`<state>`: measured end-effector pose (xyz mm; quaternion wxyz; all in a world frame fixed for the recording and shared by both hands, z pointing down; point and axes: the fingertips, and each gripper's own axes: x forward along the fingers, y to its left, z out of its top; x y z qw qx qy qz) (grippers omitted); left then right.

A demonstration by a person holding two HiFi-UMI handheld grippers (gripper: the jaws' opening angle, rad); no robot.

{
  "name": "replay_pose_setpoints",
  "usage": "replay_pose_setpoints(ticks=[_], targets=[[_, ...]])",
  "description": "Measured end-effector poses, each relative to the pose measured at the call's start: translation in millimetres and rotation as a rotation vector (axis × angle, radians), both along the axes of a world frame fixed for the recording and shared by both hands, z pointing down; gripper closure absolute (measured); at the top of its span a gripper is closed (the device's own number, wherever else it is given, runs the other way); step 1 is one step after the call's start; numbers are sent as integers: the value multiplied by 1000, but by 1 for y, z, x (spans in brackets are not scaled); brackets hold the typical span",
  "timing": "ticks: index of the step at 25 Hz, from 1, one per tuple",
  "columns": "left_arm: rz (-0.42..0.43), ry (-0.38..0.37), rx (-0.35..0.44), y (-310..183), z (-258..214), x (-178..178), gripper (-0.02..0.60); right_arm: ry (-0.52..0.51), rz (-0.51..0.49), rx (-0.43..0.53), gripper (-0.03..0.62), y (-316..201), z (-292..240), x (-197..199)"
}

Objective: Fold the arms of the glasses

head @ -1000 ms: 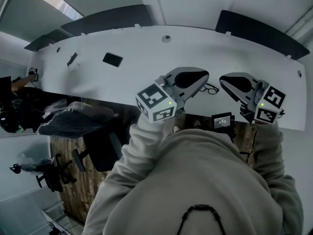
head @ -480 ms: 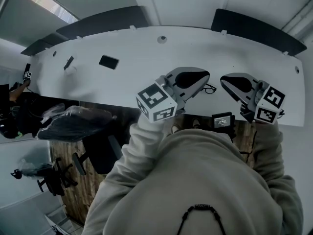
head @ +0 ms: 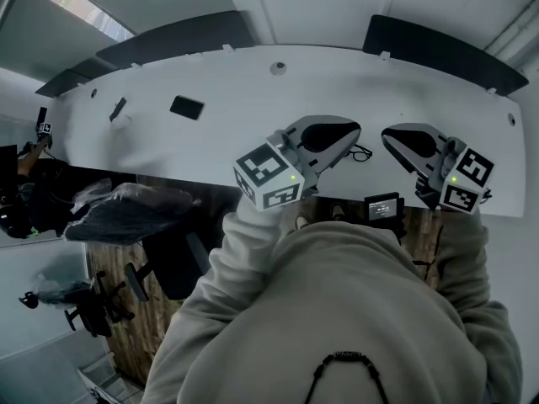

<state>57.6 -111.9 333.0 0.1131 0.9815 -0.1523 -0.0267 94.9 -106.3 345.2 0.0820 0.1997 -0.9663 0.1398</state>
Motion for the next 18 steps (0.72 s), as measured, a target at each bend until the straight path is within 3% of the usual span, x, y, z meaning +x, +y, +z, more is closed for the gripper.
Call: replay_pose_setpoints(ticks=[7, 18], targets=[[13, 52, 3, 4, -15, -2, 577, 9, 2, -13, 574, -1, 6, 1], [-11, 38, -2, 4, -10, -10, 577, 19, -31, -12, 574, -1, 8, -6]])
